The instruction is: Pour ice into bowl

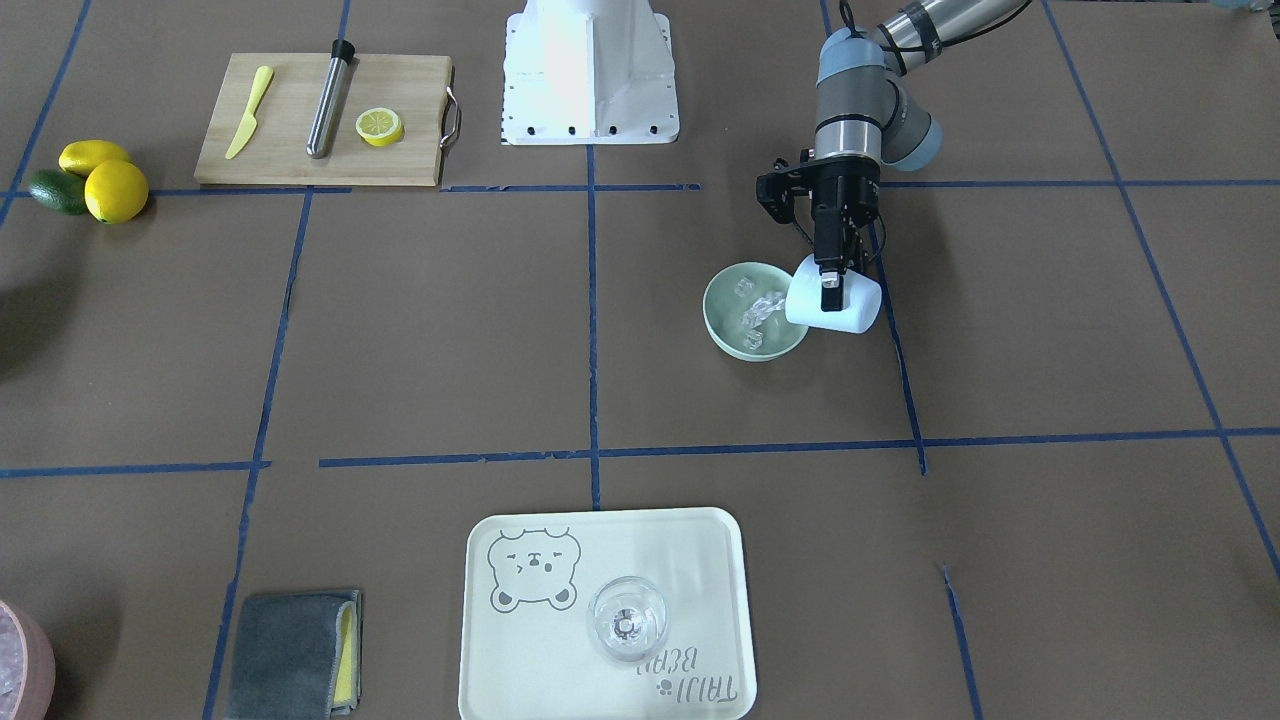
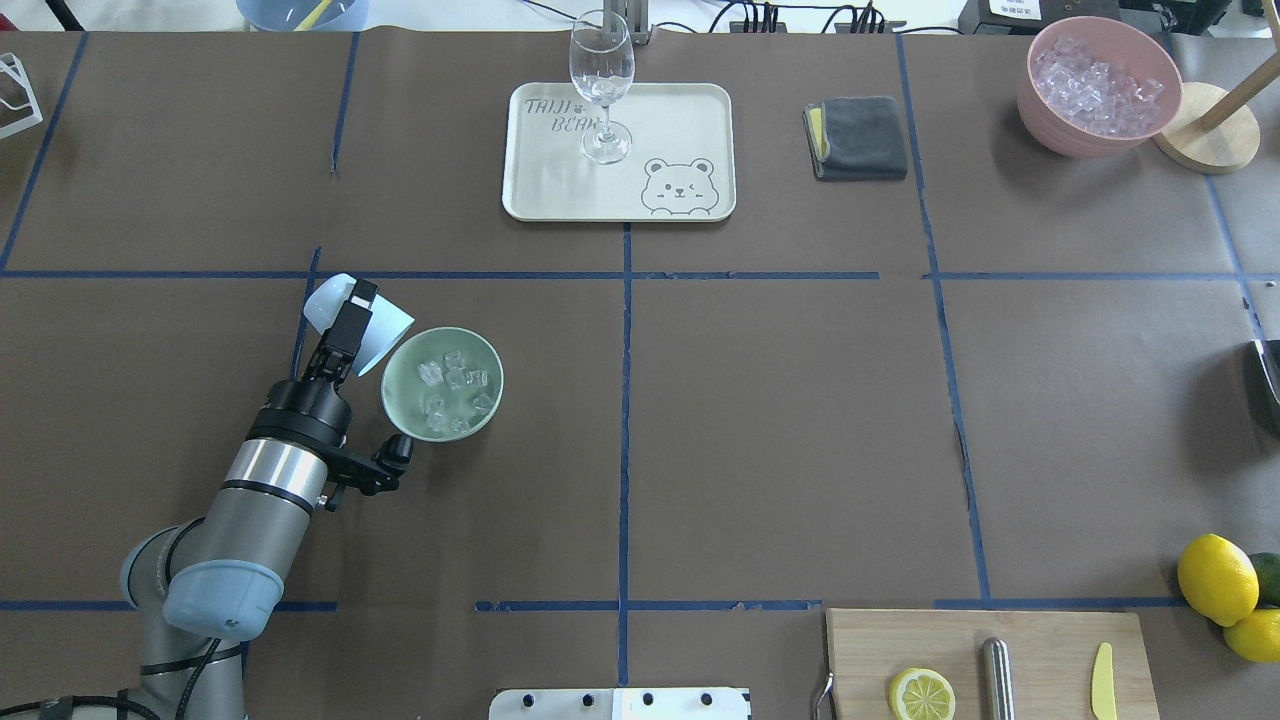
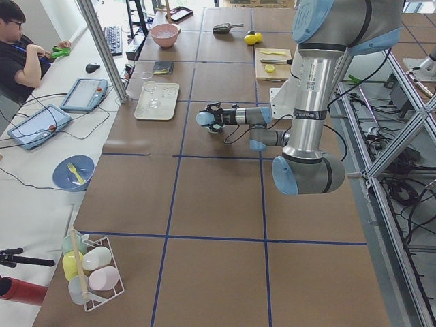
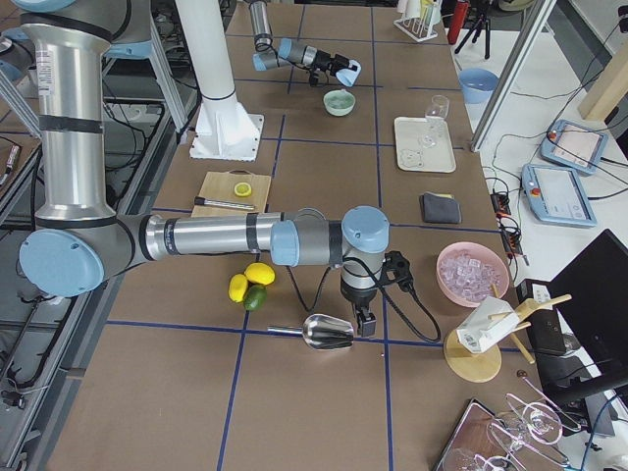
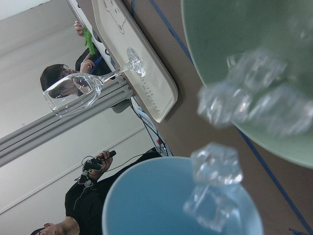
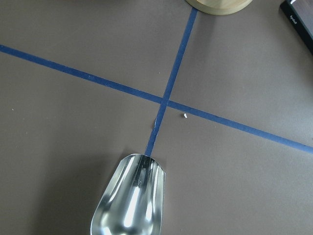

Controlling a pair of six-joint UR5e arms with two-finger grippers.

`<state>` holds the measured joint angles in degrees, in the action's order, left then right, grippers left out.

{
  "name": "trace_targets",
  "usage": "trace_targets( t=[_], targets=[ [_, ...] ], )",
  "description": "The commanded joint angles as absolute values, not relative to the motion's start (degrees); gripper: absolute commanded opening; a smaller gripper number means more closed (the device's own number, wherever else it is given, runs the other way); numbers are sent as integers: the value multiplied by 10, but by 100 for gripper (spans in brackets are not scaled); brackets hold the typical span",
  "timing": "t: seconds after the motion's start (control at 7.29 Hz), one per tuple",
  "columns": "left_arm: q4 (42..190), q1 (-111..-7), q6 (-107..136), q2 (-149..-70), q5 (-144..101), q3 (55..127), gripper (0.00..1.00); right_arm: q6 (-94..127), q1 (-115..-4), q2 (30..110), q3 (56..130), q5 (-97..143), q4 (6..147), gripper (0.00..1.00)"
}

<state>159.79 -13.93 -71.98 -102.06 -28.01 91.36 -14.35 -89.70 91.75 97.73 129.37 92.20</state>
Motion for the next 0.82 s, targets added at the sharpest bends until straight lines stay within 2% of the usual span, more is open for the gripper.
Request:
trace_targets(
  t=[0.0, 0.55, 0.69],
  targets=[
    [1599, -134, -729, -1021, -273, 914, 0, -143, -897, 918, 977, 1295, 922, 100],
    [1627, -134, -724, -1022, -273, 936, 0, -142, -897, 918, 976, 1295, 922, 100],
    [1701, -133, -722, -1022, -277, 940, 0, -142, -897, 918, 976, 1295, 922, 100]
  ],
)
